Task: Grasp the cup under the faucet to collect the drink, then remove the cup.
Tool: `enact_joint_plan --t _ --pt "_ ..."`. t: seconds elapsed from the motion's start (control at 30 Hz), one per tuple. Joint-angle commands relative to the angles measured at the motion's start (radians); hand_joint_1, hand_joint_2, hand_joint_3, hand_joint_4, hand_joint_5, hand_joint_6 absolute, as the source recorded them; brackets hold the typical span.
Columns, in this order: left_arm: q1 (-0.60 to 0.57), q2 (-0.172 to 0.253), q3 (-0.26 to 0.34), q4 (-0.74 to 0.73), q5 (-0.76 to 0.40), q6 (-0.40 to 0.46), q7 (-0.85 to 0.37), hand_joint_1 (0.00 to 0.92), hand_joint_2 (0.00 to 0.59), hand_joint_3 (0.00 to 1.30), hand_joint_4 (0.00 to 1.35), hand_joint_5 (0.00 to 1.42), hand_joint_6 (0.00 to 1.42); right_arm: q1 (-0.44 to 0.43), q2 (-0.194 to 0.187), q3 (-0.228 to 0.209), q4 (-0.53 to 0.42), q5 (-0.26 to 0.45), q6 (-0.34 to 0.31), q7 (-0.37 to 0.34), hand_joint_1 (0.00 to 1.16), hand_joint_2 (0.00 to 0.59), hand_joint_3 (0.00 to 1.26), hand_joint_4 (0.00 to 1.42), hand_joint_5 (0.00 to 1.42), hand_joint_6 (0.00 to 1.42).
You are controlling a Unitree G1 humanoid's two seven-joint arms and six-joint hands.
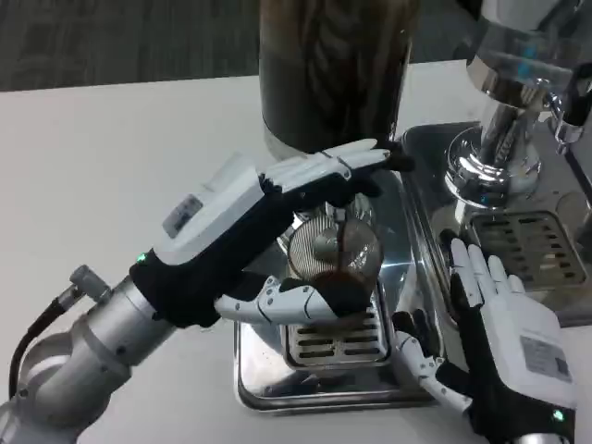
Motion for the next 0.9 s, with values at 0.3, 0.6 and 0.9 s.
enact_joint_plan --t 0.3,0.6,0.9 --pt "0.041 0.076 -0.057 -0.023 0.205 -0.005 0.083 0.000 0.151 0.23 0.15 0.35 0.28 -0.021 -0.024 -0.025 0.036 0.115 -0.086 0.030 0.34 0.346 0.00 0.00 0.00 0.07" --pt "0.034 0.100 -0.079 -0.028 0.266 0.009 0.146 0.000 0.152 0.25 0.15 0.34 0.26 -0.035 -0.033 -0.027 0.052 0.148 -0.120 0.046 0.35 0.319 0.00 0.00 0.00 0.09" --pt "0.026 0.118 -0.101 -0.027 0.277 0.022 0.178 0.000 0.153 0.25 0.15 0.33 0.24 -0.062 -0.045 -0.036 0.092 0.223 -0.194 0.102 0.39 0.280 0.00 0.00 0.00 0.10"
